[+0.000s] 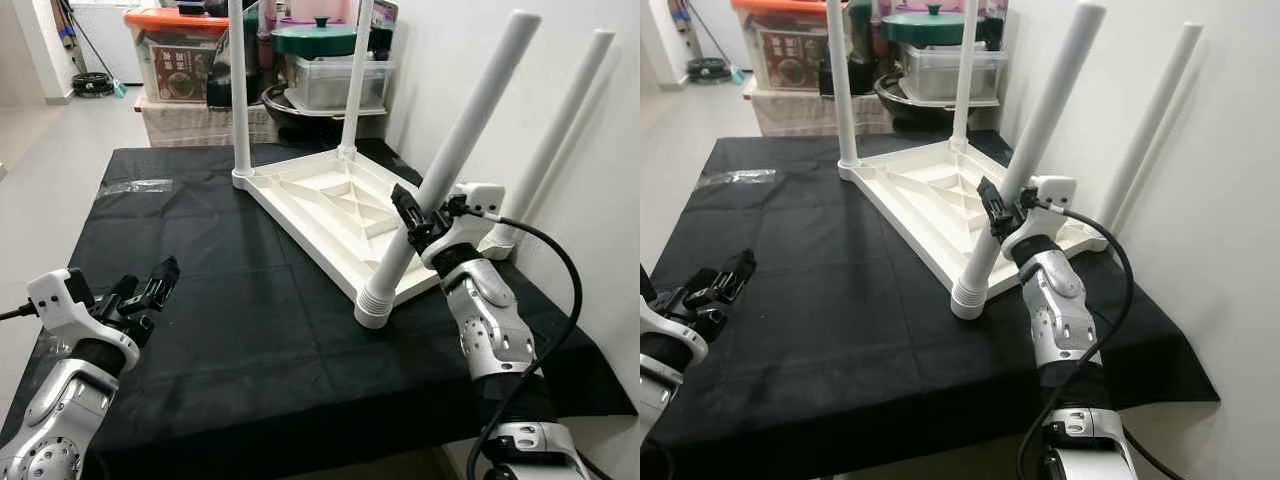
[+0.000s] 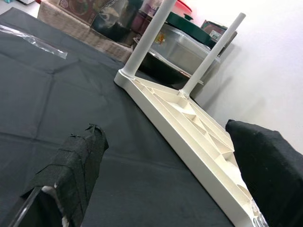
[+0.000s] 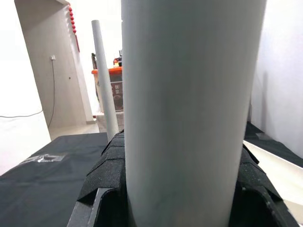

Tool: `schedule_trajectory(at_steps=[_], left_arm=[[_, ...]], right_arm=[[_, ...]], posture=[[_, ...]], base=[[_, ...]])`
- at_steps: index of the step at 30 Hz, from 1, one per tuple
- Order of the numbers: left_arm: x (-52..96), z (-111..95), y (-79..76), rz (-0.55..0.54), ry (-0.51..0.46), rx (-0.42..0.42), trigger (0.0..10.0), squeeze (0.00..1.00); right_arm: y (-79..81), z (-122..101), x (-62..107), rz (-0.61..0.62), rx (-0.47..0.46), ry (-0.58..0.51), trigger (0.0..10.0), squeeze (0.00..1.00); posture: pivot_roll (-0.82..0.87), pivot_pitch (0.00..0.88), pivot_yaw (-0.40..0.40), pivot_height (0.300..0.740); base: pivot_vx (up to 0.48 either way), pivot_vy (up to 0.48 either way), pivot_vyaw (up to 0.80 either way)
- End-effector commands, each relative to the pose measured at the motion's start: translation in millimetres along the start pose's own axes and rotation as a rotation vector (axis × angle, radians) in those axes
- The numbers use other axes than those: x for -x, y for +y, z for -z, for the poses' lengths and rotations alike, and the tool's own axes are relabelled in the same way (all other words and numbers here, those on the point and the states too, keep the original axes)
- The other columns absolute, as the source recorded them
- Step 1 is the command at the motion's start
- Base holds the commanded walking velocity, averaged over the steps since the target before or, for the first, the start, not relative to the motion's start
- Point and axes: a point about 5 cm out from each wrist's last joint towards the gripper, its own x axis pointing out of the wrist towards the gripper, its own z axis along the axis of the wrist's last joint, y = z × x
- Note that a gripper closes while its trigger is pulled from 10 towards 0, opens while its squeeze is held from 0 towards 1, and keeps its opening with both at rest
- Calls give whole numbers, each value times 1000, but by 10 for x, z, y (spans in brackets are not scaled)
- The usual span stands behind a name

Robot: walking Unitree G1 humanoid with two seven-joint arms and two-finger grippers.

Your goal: Building children table

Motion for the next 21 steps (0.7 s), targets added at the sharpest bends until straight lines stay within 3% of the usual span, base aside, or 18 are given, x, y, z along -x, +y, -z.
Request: schedule_trajectory(at_steps=[1, 7, 9, 13, 15, 21], left_arm=[[6, 22, 30, -26, 6, -6, 10000, 0], [2, 17, 42, -28, 6, -7, 10000, 0], [1, 19, 48, -29, 6, -6, 10000, 0], [3, 29, 46, -29, 9, -4, 10000, 0], [7, 39, 44, -31, 10, 3, 10000, 0], [19, 44, 54, -37, 9, 9, 10000, 0]], right_arm=[[45, 371, 97, -19, -11, 185, 0, 0], [135, 373, 88, -126, 38, 207, 0, 0], [195, 352, 59, -248, 71, 230, 0, 0], [205, 322, 22, -303, 89, 242, 0, 0], [195, 260, -68, -379, 36, 264, 0, 0], [152, 220, -129, -389, -15, 268, 0, 0]], posture=[[-10, 0, -60, 740], [-7, 0, -62, 740], [-6, 0, -62, 740], [-5, 0, -65, 740], [-1, 0, -72, 740], [7, 0, -81, 740]], base=[[0, 0, 0], [0, 0, 0], [0, 0, 0], [0, 0, 0], [0, 0, 0], [0, 0, 0]])
